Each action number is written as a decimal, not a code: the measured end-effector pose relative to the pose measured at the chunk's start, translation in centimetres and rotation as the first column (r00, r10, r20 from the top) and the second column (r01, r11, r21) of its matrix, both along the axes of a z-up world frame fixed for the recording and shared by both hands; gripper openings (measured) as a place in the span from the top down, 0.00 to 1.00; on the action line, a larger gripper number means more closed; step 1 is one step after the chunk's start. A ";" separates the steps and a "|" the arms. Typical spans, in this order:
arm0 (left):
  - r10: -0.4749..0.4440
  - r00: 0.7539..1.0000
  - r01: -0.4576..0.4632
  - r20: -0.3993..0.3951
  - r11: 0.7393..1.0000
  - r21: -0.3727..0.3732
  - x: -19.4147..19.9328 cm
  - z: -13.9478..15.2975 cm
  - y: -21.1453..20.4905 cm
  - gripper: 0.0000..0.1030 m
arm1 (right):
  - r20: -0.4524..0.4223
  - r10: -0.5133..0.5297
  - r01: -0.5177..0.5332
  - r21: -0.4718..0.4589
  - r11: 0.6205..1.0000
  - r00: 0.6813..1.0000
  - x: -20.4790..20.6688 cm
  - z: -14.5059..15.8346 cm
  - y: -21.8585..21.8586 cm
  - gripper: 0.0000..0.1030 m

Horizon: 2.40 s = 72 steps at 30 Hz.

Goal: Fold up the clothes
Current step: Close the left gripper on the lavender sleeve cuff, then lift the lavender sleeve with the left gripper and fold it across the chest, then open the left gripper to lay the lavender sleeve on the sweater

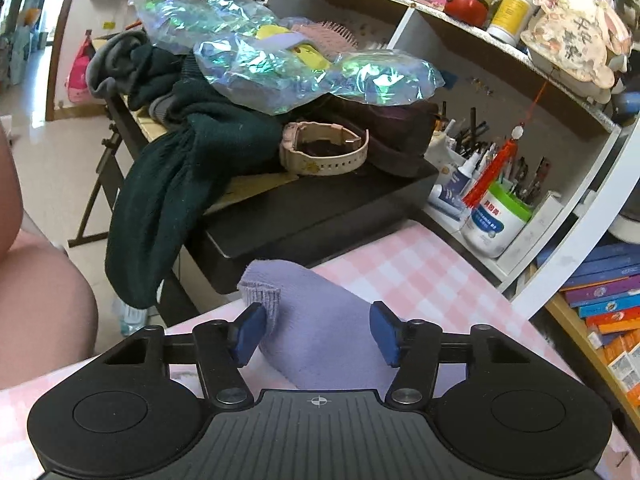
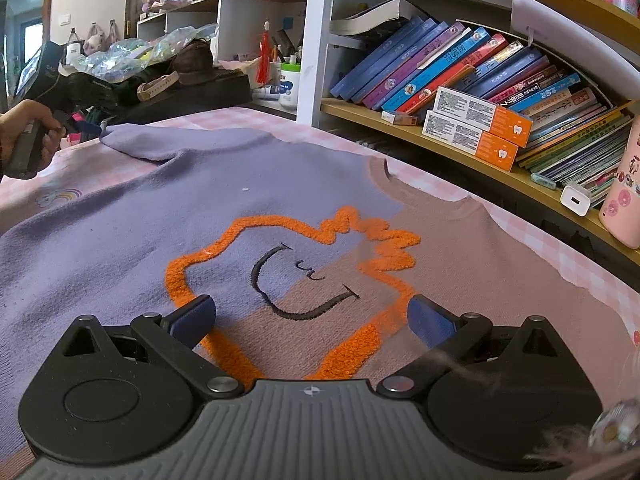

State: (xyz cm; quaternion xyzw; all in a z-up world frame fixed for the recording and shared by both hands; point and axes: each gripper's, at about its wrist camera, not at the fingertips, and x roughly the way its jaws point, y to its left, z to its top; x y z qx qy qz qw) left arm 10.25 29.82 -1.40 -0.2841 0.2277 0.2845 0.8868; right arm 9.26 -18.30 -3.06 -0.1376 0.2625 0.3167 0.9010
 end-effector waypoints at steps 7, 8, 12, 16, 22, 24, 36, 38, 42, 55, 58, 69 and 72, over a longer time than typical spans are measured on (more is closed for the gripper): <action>0.080 0.995 -0.077 -0.062 0.996 0.042 0.2 -0.8 0.8 0.75 | -0.001 0.005 -0.005 0.003 1.000 1.000 0.0 0.0 0.0 0.00; 0.084 0.994 -0.081 -0.065 0.996 0.047 0.1 -0.8 0.9 0.81 | -0.001 0.006 -0.006 0.003 1.000 1.000 0.0 0.0 0.0 0.00; 0.097 0.993 -0.093 -0.069 0.994 0.056 -0.1 -1.1 1.3 0.95 | -0.002 0.009 -0.009 0.002 1.000 1.000 0.0 0.0 0.1 0.00; 0.096 0.993 -0.092 -0.066 0.994 0.055 -0.4 -1.0 1.4 0.97 | -0.003 0.012 -0.012 0.001 1.000 1.000 0.0 0.0 0.1 0.00; 0.076 0.996 -0.068 -0.056 0.988 0.136 -0.4 1.5 -0.6 0.97 | -0.009 0.001 0.000 0.029 1.000 1.000 0.0 0.2 -0.6 0.00; 0.031 0.999 -0.029 -0.011 0.987 0.156 -0.5 3.6 -2.0 0.98 | -0.011 -0.004 0.004 0.039 0.999 1.000 0.1 0.3 -0.8 0.00; -0.531 0.798 0.450 0.286 0.840 0.303 2.6 15.5 -19.8 0.98 | 0.007 -0.097 0.096 0.096 0.991 0.995 -1.5 1.2 -4.5 0.00; -0.600 0.740 0.529 0.304 0.798 0.288 4.1 15.7 -22.9 0.97 | -0.009 -0.100 0.101 0.116 0.988 0.995 -2.0 0.9 -5.7 0.00; -0.688 0.658 0.641 0.307 0.725 0.251 6.8 14.6 -28.1 0.97 | -0.051 -0.125 0.130 0.110 0.985 0.991 -1.5 0.4 -6.5 0.00; -0.775 0.581 0.781 0.248 0.617 0.096 10.4 8.0 -36.4 0.97 | -0.077 -0.112 0.120 0.122 0.985 0.991 -1.4 0.2 -6.8 0.00; -0.754 0.590 0.767 0.290 0.635 0.090 10.0 7.9 -36.4 0.97 | -0.083 -0.112 0.121 0.119 0.985 0.990 -1.2 0.2 -6.8 0.00; -0.868 0.490 0.865 0.082 0.496 0.075 8.5 6.8 -38.0 0.52 | -0.086 -0.117 0.126 0.114 0.985 0.989 -1.2 0.3 -6.8 0.00; -0.834 0.550 0.826 -0.048 0.534 0.179 5.6 6.8 -35.1 0.52 | -0.084 -0.116 0.125 0.112 0.986 0.990 -1.3 0.3 -6.8 0.00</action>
